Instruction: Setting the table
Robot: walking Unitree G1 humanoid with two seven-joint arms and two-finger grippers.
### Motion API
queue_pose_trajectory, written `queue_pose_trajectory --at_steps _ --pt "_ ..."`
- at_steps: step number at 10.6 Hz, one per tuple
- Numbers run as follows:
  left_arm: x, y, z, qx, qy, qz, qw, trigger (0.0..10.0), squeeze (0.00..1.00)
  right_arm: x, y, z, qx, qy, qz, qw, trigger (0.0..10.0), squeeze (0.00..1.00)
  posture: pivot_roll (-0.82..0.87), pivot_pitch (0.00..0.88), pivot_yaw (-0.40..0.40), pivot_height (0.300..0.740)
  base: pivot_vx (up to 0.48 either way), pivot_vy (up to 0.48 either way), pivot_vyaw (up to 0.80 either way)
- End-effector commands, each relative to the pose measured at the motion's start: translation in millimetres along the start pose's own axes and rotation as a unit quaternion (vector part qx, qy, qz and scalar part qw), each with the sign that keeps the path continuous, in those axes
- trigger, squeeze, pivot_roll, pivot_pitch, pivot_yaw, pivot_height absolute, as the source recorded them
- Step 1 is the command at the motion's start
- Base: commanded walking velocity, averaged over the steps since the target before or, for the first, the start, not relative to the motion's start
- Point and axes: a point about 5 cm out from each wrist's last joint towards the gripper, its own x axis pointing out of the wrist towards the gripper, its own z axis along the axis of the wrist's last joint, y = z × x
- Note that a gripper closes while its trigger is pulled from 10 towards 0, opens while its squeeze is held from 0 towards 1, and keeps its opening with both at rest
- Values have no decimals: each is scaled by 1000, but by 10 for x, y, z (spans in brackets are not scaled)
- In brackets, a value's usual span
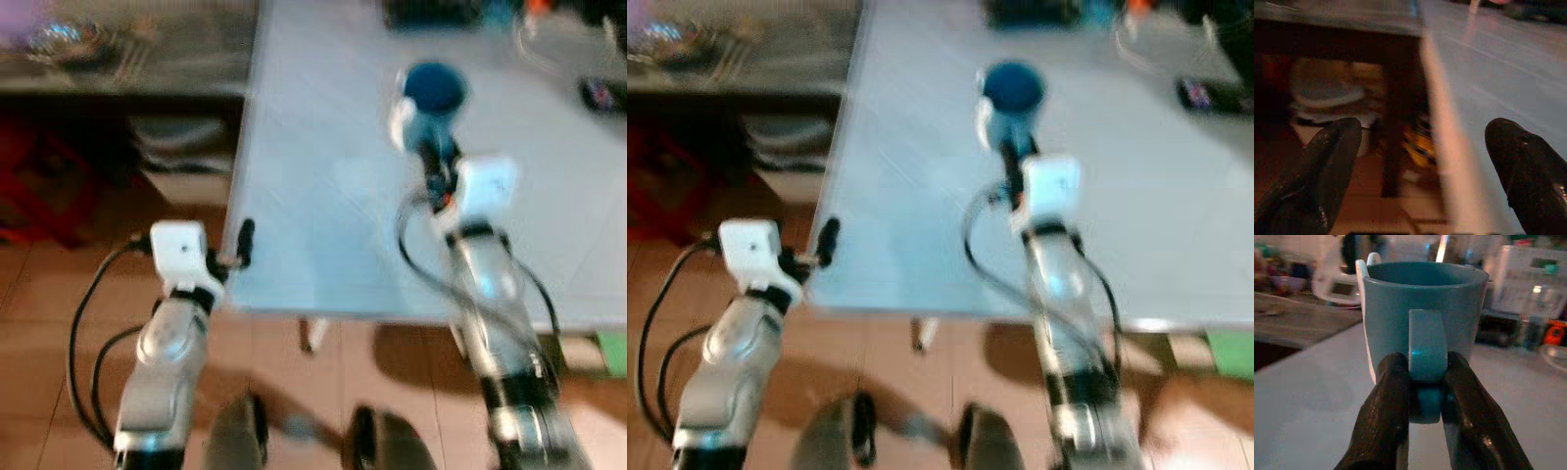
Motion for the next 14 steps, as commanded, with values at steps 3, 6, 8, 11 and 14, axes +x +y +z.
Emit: queue_pose_trajectory --at_steps 3,6,8,11,14 --pt "21 96 -92 22 7 22 999 10000 0 -175 134 38 31 11 26 999 10000 0 -19 55 15 740 0 480 0" --pt "-6 55 -179 36 11 13 999 10000 0 -220 106 26 19 26 24 999 10000 0 -22 44 14 740 0 480 0" --pt "12 47 -148 38 2 3 999 10000 0 -179 123 43 -5 26 36 999 10000 0 -18 47 14 740 206 334 400" --pt "45 -4 -115 37 -5 -15 999 10000 0 -182 99 41 -1 32 24 999 10000 0 -27 54 18 740 434 0 504" --pt "88 -47 -90 33 -12 -25 999 10000 0 -142 71 77 -18 26 26 999 10000 0 -32 47 19 740 442 0 256"
